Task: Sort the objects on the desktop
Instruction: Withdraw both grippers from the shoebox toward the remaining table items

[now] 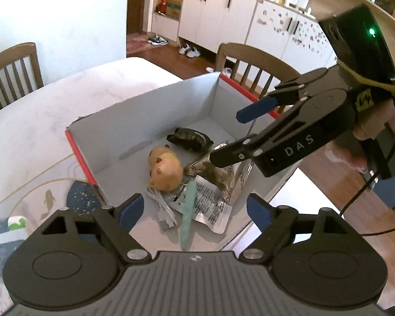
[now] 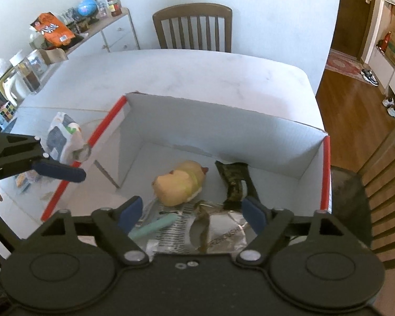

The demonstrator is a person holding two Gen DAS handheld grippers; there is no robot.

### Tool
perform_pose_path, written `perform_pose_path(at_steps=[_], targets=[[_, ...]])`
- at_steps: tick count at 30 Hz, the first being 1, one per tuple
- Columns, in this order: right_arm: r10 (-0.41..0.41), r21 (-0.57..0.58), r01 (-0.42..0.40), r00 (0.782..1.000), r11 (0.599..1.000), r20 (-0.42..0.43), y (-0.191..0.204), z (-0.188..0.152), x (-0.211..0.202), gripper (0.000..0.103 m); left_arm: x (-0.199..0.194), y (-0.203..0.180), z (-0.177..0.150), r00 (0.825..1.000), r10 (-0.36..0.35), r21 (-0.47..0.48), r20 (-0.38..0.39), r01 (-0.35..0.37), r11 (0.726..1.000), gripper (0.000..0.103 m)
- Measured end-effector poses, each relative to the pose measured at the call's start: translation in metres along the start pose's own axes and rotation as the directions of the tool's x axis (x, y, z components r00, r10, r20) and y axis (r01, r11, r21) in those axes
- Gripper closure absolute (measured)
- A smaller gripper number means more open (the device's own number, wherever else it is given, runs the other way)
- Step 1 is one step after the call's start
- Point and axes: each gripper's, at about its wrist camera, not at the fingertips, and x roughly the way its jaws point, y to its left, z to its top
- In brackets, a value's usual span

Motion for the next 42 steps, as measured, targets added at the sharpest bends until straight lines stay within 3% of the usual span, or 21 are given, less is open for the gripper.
perform_pose_path(at_steps=[5,9,19,35,42], targets=[[0.002,-0.008,-0.001,1.0,1.0,0.03,0.017,0.002,-0.01,0.013,-0.015,0.007,-0.011,1.0,-0.006,-0.036,0.018,0.006,0.999,0.013],[-0.006,-0.019,0.006,0.999,1.0,0.045,0.037,0.004,-0.016,0.012,-0.029,0.015,-0.024,0.999,-0.008,-0.047,0.032,0.01,0.999,0.0],[0.002,-0.006,-0.002,0.998,1.0,0.058,0.1,0.011,-0.015,0.012,-0.079,0.049,-0.063,0.996,0.025,-0.032,0.083,-0.022,0.999,0.0],[0.028,-0.036,-0.026,0.998,0.999,0.06,0.221,0.027,0.023,0.012,-0.141,0.141,-0.146,0.99,0.13,-0.126,0.062,-0.122,0.984,0.0],[0.035,-0.018,-0.034,0.998,0.999,0.043,0.26,0.03,0.048,0.014,-0.149,0.175,-0.175,0.983,0.177,-0.158,0.047,-0.168,0.973,0.0]])
